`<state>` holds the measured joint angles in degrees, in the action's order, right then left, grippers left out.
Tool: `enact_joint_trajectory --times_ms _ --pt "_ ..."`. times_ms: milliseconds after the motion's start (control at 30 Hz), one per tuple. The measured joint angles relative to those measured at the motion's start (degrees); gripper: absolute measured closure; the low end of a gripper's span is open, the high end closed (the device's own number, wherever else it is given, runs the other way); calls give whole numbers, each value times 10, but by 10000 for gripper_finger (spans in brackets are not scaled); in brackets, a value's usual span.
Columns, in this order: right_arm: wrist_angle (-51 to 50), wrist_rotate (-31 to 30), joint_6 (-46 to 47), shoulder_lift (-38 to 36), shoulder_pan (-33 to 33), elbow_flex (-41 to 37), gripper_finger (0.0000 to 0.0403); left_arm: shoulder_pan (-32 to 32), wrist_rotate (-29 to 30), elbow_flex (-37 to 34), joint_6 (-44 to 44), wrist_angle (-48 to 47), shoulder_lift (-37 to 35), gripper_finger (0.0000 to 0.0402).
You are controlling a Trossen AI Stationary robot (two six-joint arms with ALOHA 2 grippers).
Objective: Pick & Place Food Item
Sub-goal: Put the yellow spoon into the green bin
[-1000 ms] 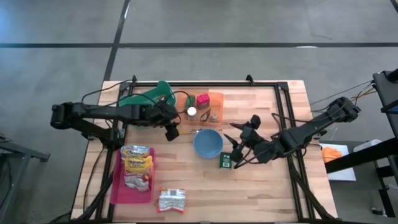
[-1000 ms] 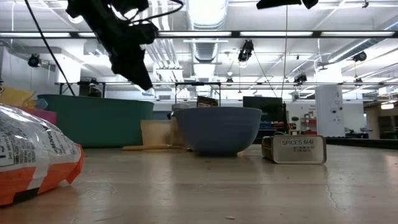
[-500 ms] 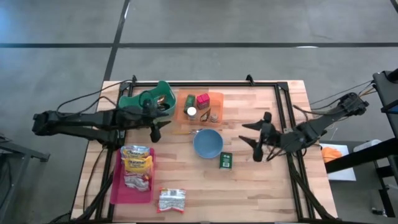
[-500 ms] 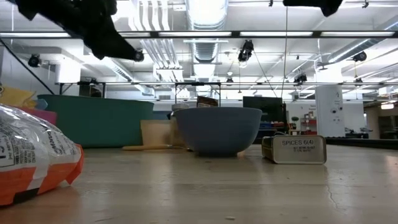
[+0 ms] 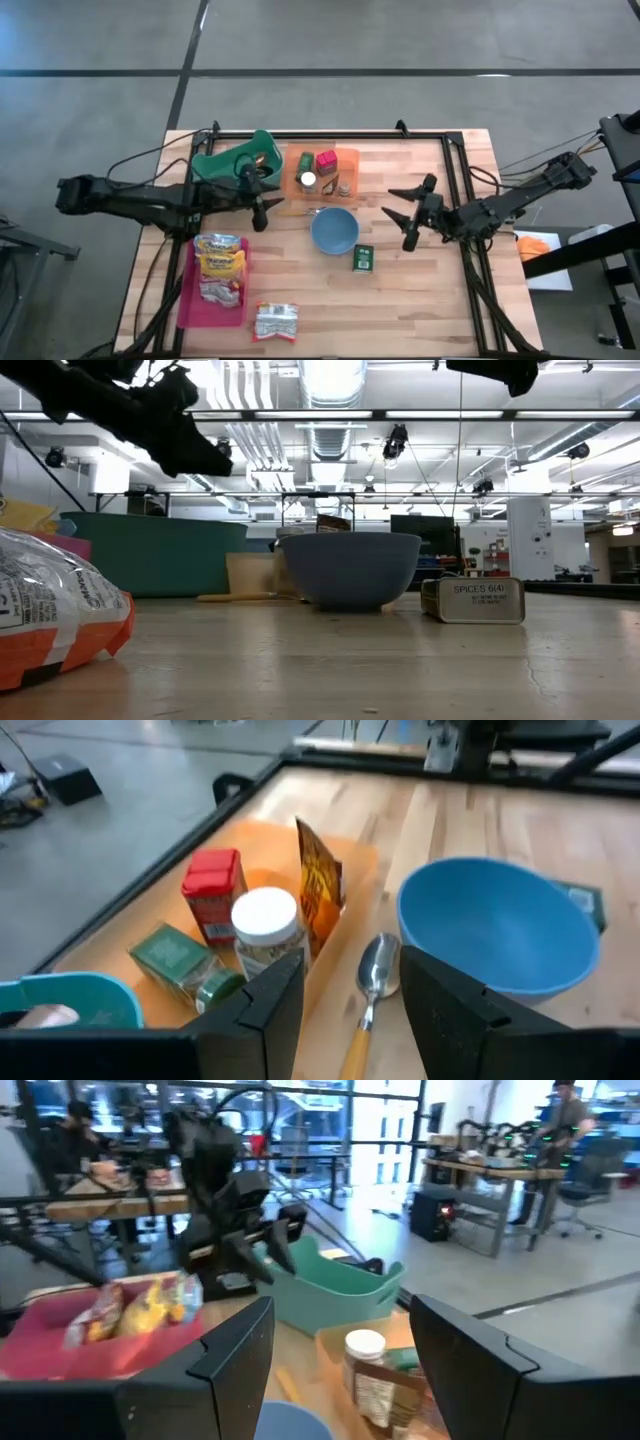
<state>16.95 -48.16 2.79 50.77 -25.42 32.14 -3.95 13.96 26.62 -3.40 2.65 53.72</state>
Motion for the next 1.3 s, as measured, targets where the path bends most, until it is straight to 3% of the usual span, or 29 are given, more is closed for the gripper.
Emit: enact_joint_trajectory --times_ms 300,467,667,900,1300 --pt "-17 -29 -3 3 19 -1 172 0 -7 87 32 -71 127 236" --pt "-46 -29 -2 3 18 -1 172 1 -66 150 64 -137 203 236" --pt "-66 -29 16 3 18 -2 172 4 -118 182 111 -151 313 236" --pt "-74 -28 20 3 18 -2 172 0 -69 197 142 -147 400 236" --pt "-71 -27 33 3 18 -2 172 -39 -75 232 156 -142 458 236"
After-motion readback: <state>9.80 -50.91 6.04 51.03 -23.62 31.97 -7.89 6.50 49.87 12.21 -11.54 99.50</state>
